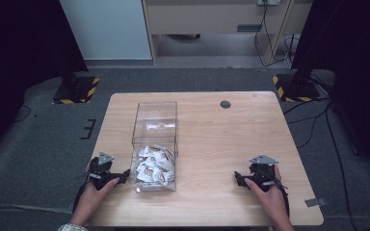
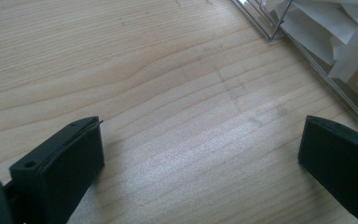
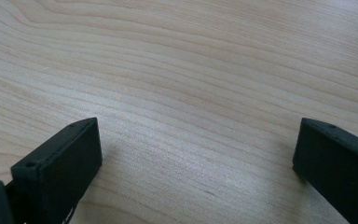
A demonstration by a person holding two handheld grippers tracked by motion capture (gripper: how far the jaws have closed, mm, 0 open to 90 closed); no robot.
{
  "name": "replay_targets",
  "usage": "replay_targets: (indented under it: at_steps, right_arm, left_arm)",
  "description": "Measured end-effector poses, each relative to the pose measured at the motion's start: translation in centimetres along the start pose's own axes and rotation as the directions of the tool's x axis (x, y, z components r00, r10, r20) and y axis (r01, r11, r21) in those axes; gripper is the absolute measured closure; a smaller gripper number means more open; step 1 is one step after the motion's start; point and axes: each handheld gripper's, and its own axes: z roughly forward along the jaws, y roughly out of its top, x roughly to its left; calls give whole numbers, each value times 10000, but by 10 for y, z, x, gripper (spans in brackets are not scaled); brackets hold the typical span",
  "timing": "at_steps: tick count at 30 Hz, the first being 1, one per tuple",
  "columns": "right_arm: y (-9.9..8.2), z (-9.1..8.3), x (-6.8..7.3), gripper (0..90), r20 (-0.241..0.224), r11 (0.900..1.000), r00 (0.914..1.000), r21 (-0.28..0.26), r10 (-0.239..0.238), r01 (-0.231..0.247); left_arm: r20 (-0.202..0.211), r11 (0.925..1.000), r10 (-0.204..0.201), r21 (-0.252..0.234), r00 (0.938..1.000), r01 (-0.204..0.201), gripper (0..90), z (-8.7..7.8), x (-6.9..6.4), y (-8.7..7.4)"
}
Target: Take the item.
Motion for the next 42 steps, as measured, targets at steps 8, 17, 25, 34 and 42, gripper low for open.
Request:
replay_targets:
  at_steps: [8,17,25,34,42]
  right_arm:
    - [1,1,0,13,-4,10000,10000,2,-47,47]
    - [1,1,0,13,9,10000,10000,7,-42,42]
    - [1,1,0,37,25,10000,10000,-38,-57,57]
    - [10,-5,6,73,-202,9991,9993,-284,-308,302]
    - [18,-10,15,95,-266,9964,9964,-297,-806,799]
  left_arm:
    - [5,10000,3,-4,10000,-3,0,0,0,0]
    - [21,10000,22,-4,10000,-22,0,0,0,0]
    - [39,10000,57,-9,10000,-57,0,0,1,0]
    - [45,10000,41,-8,10000,-41,0,0,1,0]
    - [41,10000,25,-21,10000,-24,0,0,1,0]
